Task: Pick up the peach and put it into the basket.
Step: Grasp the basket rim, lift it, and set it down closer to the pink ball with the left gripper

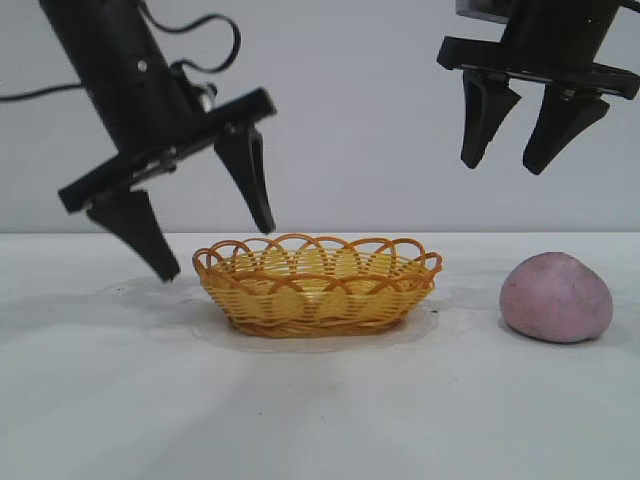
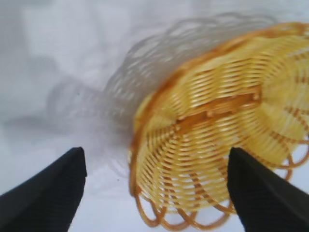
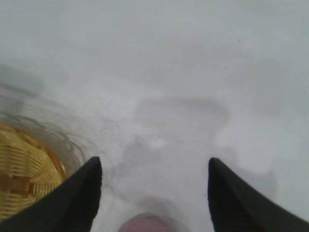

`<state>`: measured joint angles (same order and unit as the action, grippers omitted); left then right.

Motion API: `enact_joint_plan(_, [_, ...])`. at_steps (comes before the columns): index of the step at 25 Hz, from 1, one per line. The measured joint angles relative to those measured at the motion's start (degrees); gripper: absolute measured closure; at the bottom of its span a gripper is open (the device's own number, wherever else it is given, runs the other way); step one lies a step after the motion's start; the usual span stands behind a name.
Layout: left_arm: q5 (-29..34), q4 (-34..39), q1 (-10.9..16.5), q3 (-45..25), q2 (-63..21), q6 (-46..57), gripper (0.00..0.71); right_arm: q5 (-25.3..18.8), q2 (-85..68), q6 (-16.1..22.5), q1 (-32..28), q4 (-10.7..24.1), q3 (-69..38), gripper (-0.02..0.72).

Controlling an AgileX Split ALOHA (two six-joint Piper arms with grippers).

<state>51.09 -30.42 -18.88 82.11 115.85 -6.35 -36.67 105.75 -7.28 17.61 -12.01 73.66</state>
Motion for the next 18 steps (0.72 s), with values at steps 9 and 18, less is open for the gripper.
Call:
enact_joint_plan(9, [6.52,25.88,0.0,5.6,-4.52,2.46,0.191,0.0,0.0,-0.1,0.0,0.0,0.0,0.296])
enact_joint_plan(18, [10.17,33.98,5.91,6.06,-4.52,4.73,0.191,-0.1,0.0,-0.1,0.0,0.0,0.0,0.296])
